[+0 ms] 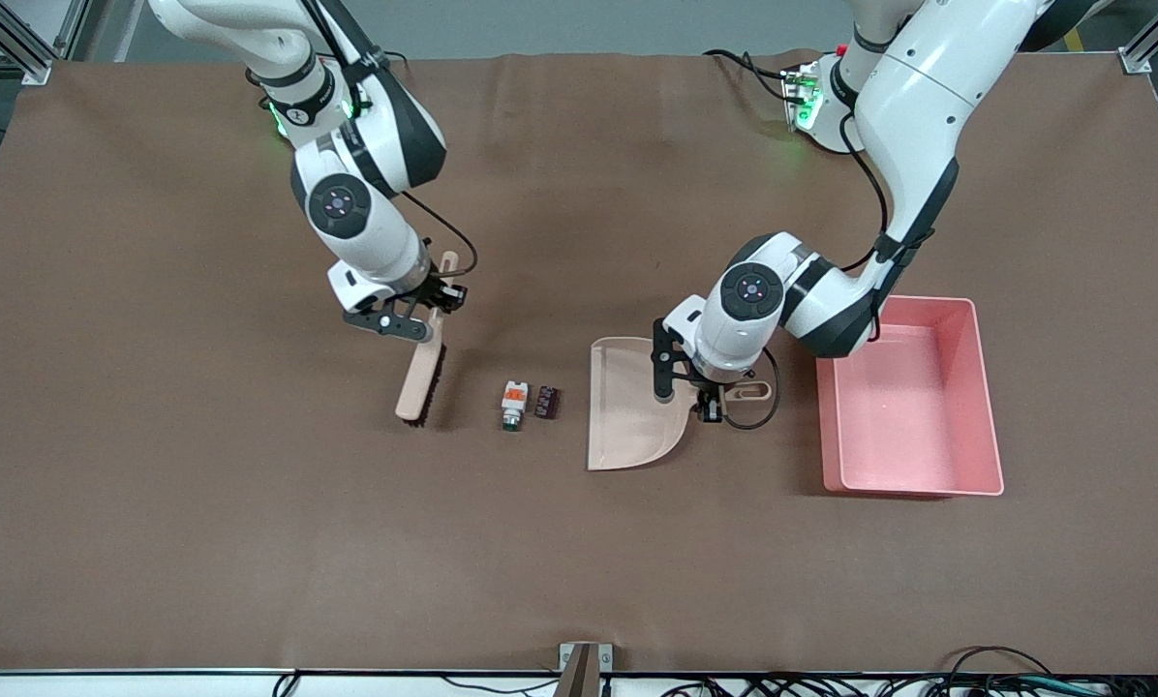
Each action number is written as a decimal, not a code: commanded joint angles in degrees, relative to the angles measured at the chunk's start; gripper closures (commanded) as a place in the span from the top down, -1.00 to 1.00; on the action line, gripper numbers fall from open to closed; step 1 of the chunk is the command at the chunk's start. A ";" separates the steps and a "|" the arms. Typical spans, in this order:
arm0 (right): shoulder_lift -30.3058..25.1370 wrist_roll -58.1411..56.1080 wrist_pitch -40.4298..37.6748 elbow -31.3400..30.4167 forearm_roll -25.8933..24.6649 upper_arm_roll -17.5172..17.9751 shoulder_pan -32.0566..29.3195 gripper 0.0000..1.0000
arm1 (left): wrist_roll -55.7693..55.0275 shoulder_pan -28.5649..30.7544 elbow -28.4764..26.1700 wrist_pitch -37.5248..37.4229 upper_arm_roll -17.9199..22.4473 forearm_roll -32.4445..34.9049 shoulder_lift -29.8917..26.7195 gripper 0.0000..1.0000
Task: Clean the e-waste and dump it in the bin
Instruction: 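Lift the brush with the right gripper and move it toward the e-waste, then sweep the switch and capacitor into the dustpan with the right gripper's brush, then lift the dustpan toward the bin while the right gripper withdraws the brush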
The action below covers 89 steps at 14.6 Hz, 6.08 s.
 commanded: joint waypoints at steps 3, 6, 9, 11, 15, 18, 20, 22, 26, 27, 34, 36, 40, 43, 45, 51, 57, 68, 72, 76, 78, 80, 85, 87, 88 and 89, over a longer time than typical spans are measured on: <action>6.37 1.66 0.70 6.30 0.36 -0.71 2.85 -0.99 | -1.46 -1.91 4.79 -3.80 0.21 1.26 2.51 -0.99; 8.74 1.92 1.06 8.23 0.36 -0.63 4.95 -0.99 | -2.86 -2.89 6.56 -6.19 0.21 1.26 3.31 -0.99; 9.62 2.36 1.41 9.28 0.36 -0.71 6.54 -0.99 | -2.96 -2.89 6.56 -6.19 0.30 1.78 3.66 -0.99; 11.72 2.27 1.50 11.21 0.19 -0.80 8.38 -0.99 | -2.96 -2.98 6.56 -6.19 0.21 2.40 3.75 -0.99; 15.16 2.45 1.32 14.65 0.18 -0.71 9.18 -0.99 | -2.96 -3.41 6.65 -6.19 0.30 2.31 3.92 -0.99; 15.34 2.45 0.97 15.52 0.36 -0.71 9.27 -0.99 | -3.66 -3.42 6.65 -6.19 0.30 2.40 4.01 -0.99; 17.18 1.57 0.62 18.59 0.27 -0.71 10.31 -0.99 | -3.75 -3.42 6.65 -6.19 0.21 2.40 4.01 -0.99; 19.28 1.83 -0.87 22.01 0.36 -0.71 11.72 -0.99 | -3.75 -3.42 6.65 -6.19 0.30 2.40 4.01 -0.99; 24.11 5.43 -4.39 30.19 0.45 -0.63 14.44 -0.99 | -3.75 -3.42 6.65 -6.19 0.30 2.40 3.92 -0.99; 25.43 5.52 -4.48 32.03 0.45 -0.54 14.80 -0.99 | -3.75 -3.33 6.65 -6.19 0.30 2.49 3.92 -0.99; 28.96 5.53 -5.52 38.29 5.63 -0.28 17.35 -0.99 | -3.22 -2.36 6.30 -6.28 0.30 2.67 3.39 -0.99; 28.61 5.53 -7.81 38.47 7.30 -0.19 17.35 -0.99 | -3.22 -2.27 6.39 -6.28 0.30 2.67 3.31 -0.99; 27.65 4.83 -11.94 39.08 7.39 -0.27 15.87 -0.99 | -3.40 -2.27 6.48 -6.36 0.30 2.67 3.31 -0.99; 25.19 2.46 -16.24 39.00 7.48 -0.19 13.24 -0.99 | -3.31 -2.27 6.48 -6.36 0.30 2.67 3.31 -0.99; 23.70 -0.52 -19.05 38.91 7.57 -0.10 11.30 -0.99 | -3.31 -2.27 6.30 -6.36 0.30 2.67 3.31 -0.99; 15.89 -1.85 -21.62 30.15 7.30 -0.80 5.50 -0.99 | -3.57 -2.36 6.48 -6.28 0.22 2.67 3.31 -0.99; 2.35 -9.29 -20.21 13.00 3.53 -1.77 -2.92 -0.99 | -3.40 -2.19 6.39 -5.40 0.04 2.49 3.57 -0.99; -7.33 -28.55 -13.80 -4.24 -2.54 -1.77 -22.96 -0.99 | -2.96 -2.01 6.65 4.80 -2.24 -5.24 4.10 -1.00; -10.67 -31.56 -9.43 -12.30 -3.68 -1.86 -26.94 -0.99 | -2.69 -1.84 7.88 4.71 -2.42 -5.33 2.35 -0.99; -10.59 -31.83 -0.44 -17.96 -4.47 -1.86 -28.34 -0.99 | -2.61 2.80 7.45 4.10 -4.34 -5.42 -1.87 -0.99; -10.41 -33.05 -0.52 -17.96 -5.70 -1.86 -29.75 -0.99 | -1.21 8.33 7.44 4.10 -7.50 -5.33 -2.49 -0.99; -10.06 -36.90 -0.44 -17.96 -5.70 -1.86 -32.64 -0.99 | 1.51 15.88 7.36 2.88 -12.33 -5.33 -2.50 -0.99; -8.22 -40.61 1.23 -18.22 -5.97 -1.86 -35.64 -0.99 | 9.33 34.95 7.44 -4.50 -24.11 -5.16 -3.02 -0.99; -7.69 -41.58 1.67 -18.31 -6.06 -1.86 -36.43 -0.99 | 12.14 41.29 7.44 -7.93 -27.37 -4.72 -3.63 -0.99; -6.91 -41.67 1.85 -18.31 -6.14 -1.86 -36.52 -0.99 | 13.64 43.93 7.44 -9.69 -28.43 -4.72 -3.90 -0.99; -5.85 -41.67 2.11 -18.14 -6.49 -1.86 -36.52 -0.99 | 15.31 46.74 7.53 -12.14 -29.39 -4.63 -4.51 -0.99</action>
